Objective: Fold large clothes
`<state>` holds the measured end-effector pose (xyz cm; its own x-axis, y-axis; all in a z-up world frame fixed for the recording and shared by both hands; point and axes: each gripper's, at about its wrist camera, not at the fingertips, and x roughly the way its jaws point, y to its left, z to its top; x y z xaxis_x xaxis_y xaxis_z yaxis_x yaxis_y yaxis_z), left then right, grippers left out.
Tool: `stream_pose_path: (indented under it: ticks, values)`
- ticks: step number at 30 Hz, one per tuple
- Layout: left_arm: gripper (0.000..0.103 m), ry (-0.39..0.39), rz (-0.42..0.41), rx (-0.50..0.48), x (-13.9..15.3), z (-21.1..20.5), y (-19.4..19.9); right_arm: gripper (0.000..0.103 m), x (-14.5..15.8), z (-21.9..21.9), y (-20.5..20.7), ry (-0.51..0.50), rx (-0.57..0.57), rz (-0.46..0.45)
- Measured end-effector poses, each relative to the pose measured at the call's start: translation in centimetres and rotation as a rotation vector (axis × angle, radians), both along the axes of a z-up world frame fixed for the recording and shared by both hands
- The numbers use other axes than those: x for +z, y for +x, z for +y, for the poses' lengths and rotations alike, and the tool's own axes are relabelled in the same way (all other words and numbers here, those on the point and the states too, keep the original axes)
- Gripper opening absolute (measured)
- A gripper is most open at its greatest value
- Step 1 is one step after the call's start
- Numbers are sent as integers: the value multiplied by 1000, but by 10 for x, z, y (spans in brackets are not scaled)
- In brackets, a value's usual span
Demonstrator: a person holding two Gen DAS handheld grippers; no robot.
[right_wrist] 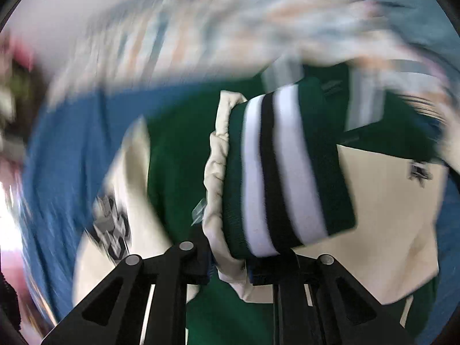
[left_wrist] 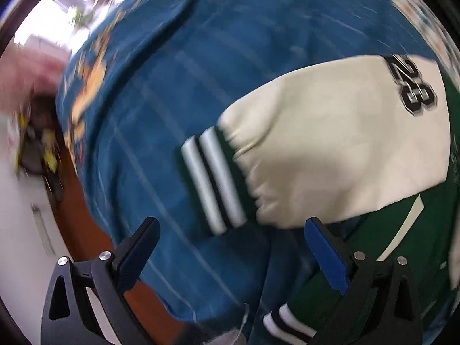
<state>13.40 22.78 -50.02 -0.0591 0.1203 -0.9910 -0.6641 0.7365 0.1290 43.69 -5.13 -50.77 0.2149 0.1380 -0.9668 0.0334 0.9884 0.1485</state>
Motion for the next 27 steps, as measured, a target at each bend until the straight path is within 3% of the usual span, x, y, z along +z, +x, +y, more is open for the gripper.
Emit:
stream_pose_path:
  ticks: [2, 5, 8, 12, 15, 17, 19, 23, 27]
  values:
    - [102, -84, -20, 70, -4, 4, -15, 53, -31, 34, -5, 51, 75, 99]
    - [102, -276, -80, 170, -21, 2, -25, 74, -19, 45, -43, 63, 116, 22]
    - [102, -422, -150, 257, -47, -1, -18, 74, -1, 31, -75, 103, 131, -27]
    - [99, -491, -236, 414, -82, 15, 2, 74, 6, -4, -74, 138, 55, 31]
    - [85, -418, -255, 506, -93, 42, 27, 74, 13, -52, -84, 168, -18, 92]
    - [67, -315, -251, 502, -88, 59, 48, 74, 15, -66, -93, 145, -34, 105]
    - [19, -170, -275, 421, -73, 85, 80, 74, 14, -72, -100, 134, -30, 115]
    - [16, 21, -364, 255, -36, 140, 143, 74, 18, -38, -99, 16, 104, 76]
    - [16, 88, -406, 153, -20, 182, 176, 74, 16, 23, -79, -104, 260, -14]
